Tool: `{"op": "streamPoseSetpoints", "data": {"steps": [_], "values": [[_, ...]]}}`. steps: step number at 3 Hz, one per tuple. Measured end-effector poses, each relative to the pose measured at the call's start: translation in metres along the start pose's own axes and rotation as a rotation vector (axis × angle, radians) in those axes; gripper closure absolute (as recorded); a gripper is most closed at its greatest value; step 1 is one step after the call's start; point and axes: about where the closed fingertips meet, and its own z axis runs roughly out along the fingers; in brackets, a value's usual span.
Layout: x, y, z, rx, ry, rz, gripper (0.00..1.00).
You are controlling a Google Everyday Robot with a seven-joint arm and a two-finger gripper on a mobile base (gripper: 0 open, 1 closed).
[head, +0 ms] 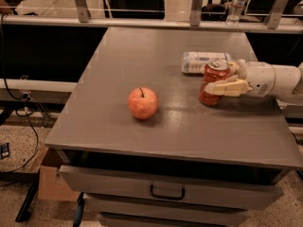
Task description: Place coke can upright
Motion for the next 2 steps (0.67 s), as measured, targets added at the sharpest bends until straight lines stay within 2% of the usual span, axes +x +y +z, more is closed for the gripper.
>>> {"op": "streamPoseSetpoints", "data": {"steps": [1, 2], "values": [[-0.004, 0.0, -0.015, 0.013, 0.012, -0.014, 0.0], [-0.008, 0.001, -0.035, 0.067, 0.047, -0.02, 0.0]]}}
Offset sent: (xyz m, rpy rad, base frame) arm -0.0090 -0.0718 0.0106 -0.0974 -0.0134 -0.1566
